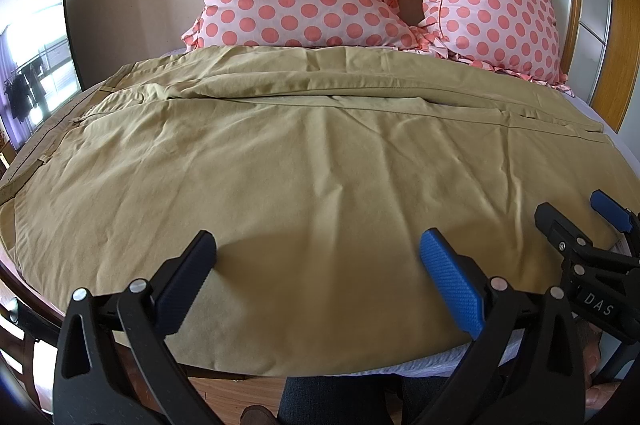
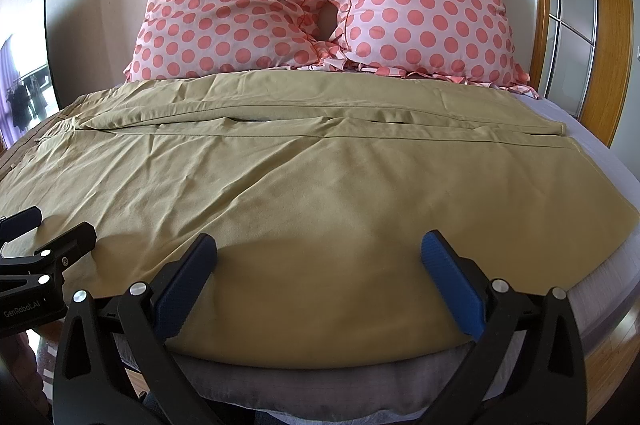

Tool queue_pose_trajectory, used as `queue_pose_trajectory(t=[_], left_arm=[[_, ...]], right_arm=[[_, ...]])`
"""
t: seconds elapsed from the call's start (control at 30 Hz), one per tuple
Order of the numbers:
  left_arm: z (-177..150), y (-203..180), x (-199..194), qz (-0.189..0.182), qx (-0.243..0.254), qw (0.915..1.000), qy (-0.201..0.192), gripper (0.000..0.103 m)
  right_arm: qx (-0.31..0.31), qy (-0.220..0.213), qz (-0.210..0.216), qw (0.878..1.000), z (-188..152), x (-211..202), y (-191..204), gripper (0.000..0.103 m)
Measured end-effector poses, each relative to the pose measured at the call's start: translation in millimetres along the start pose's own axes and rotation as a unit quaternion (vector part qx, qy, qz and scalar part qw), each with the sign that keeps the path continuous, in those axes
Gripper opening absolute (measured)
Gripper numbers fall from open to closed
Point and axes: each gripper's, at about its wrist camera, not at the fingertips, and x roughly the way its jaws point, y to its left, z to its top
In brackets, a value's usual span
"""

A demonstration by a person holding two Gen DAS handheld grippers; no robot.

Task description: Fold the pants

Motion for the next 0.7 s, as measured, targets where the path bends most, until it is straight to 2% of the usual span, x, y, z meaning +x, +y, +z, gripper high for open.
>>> queue_pose_trajectory(t=[0.17, 0.27, 0.33, 0.43, 0.47, 0.53, 0.6, 0.67, 0.7], left_arm=[[0, 0, 0, 0.0, 0.001, 1.0, -0.001, 0.101], [0, 1, 0, -0.005, 0.007, 1.0, -0.003, 0.101], [3, 4, 0, -0.014, 0.01, 0.9999, -0.001, 0.101], [4, 6, -1, -0.031, 0.008, 0.9995, -0.001, 0.101], [6, 9, -1, -0.042, 0.004, 0.9991, -0.004, 0.101], [10, 11, -2, -0.059, -0.001, 0.9982, -0.01, 0.101], [15, 12, -5, -0.071, -0.001, 0.9972, -0.024, 0.101], [21, 12, -6, -0.08, 0.004, 0.996, -0.039, 0.101], [22, 12, -8, -0.083, 0.005, 0.9955, -0.045, 0.101]], right_arm=[[-0.001, 0.0, 0.001, 1.0, -1, -1, 1, 0.102], [-0.002, 0.029, 0.019, 0.999, 10, 3, -7, 0.102], [0.025, 0.025, 0.02, 0.999, 39, -1, -32, 0.102], [0.087, -0.005, -0.005, 0.996, 93, -6, -86, 0.102], [0.108, -0.003, -0.012, 0.994, 109, -3, -103, 0.102], [0.155, 0.016, -0.03, 0.987, 141, 18, -138, 0.102], [0.206, 0.055, -0.062, 0.975, 177, 61, -177, 0.1], [0.239, 0.09, -0.101, 0.962, 198, 104, -207, 0.082], [0.251, 0.106, -0.119, 0.955, 205, 124, -220, 0.077]])
